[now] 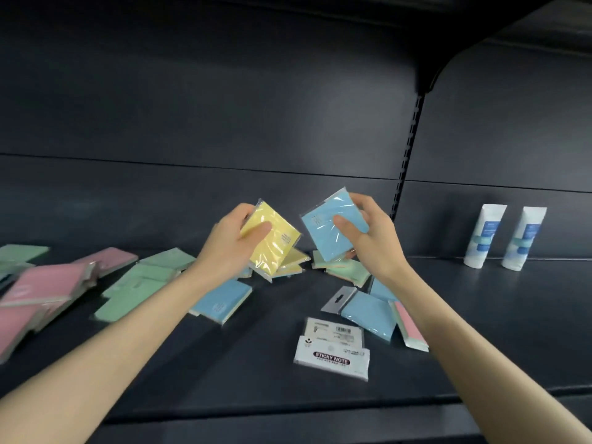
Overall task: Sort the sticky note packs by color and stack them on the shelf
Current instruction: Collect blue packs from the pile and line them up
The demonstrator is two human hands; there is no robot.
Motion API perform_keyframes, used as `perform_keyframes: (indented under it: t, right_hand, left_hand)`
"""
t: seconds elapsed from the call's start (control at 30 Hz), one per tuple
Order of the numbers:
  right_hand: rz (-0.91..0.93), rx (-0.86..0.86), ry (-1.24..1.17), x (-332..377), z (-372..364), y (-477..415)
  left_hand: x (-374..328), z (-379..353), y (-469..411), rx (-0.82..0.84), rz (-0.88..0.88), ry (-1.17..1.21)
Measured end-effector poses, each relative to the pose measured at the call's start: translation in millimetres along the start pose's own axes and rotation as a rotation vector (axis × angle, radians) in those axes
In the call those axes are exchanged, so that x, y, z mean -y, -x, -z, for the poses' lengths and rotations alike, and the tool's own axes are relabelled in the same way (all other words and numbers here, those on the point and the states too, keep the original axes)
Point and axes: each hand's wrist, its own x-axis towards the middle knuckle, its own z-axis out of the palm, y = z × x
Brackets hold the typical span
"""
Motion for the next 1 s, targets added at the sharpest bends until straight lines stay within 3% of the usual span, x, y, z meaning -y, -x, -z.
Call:
perform_keyframes:
  t: [0.13,0.27,0.37,0.77,1.0]
  right_hand:
    - [-0.018,0.057,0.04,5.4,-8.7,28.7]
    - [-0.063,0.073,0.096,2.6,-11.2,52.5]
    - [-0.087,0.063,0.123,3.0,-11.0,56.3]
    - [-0.128,0.056,0.203,-12.6,-17.2,34.4]
    - [-0.111,0.062,0.153,-8.7,-31.4,18.6]
  left_hand:
    - [5.9,8.5,29.6,0.017,0.143,0.052]
    - [3.3,0.7,47.6,0.15,0.272,0.013]
    - [1.7,-4.2,43.9,0.228,0.248,-0.054]
    - [34.3,-28.0,1.6,0.291,0.217,-0.282]
    - [33.3,-7.2,-4.8,0.297,0.115,-0.23]
